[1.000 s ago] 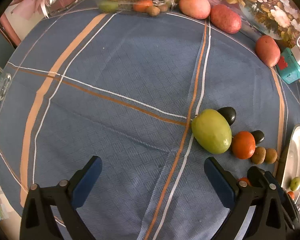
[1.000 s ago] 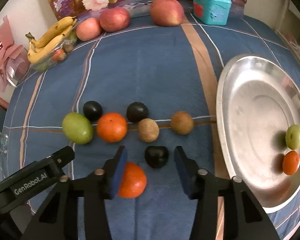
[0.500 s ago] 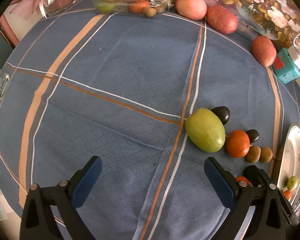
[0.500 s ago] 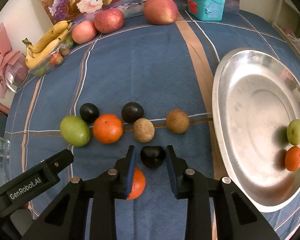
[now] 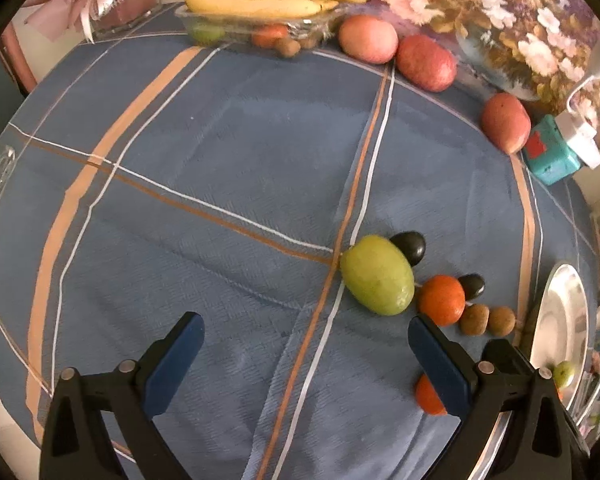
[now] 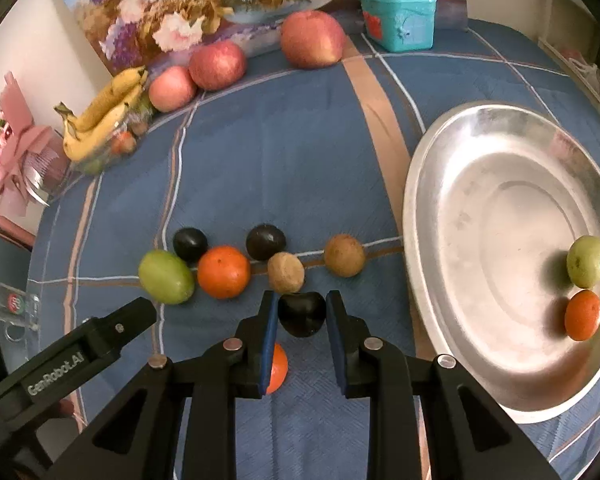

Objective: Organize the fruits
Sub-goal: 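Grasp the dark plum with the right tool while the left tool grasps an orange, then carry the plum and orange to the steel plate and release both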

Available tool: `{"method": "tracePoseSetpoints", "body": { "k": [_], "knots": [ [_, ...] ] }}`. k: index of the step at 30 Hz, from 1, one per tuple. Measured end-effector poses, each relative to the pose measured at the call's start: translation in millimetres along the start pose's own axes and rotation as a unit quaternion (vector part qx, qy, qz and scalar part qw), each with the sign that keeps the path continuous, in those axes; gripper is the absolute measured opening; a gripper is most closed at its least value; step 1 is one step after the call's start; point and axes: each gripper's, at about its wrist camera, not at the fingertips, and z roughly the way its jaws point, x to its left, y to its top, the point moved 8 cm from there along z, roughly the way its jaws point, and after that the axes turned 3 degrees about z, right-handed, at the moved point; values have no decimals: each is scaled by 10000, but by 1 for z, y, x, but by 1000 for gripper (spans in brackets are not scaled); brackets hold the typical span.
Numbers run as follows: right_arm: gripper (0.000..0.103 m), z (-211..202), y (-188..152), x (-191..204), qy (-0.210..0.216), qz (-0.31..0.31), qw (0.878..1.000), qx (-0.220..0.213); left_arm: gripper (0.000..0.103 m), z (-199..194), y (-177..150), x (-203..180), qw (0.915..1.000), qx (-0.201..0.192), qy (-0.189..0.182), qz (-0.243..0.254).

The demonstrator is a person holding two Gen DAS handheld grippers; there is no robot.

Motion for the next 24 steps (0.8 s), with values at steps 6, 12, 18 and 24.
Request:
{"method": "tracePoseSetpoints", "body": {
  "k": [6,12,18,24],
  "knots": [
    [25,-16,8,-5,31,15,9998,-220,103,-1,-7,-10,9991,193,-379,-14],
    [26,-31,18,-21,-10,197,9991,-385,103,6,-26,-40,9966,420,-520,482],
    [26,-39,25,-41,-10,471,9979,-451,95,0,-40,-76,9904,427,-754,1077],
    [26,-46,27,-55,-34,585,9971,-489,67,10,-57,-91,9859,770,-1061,1044]
  ]
}}
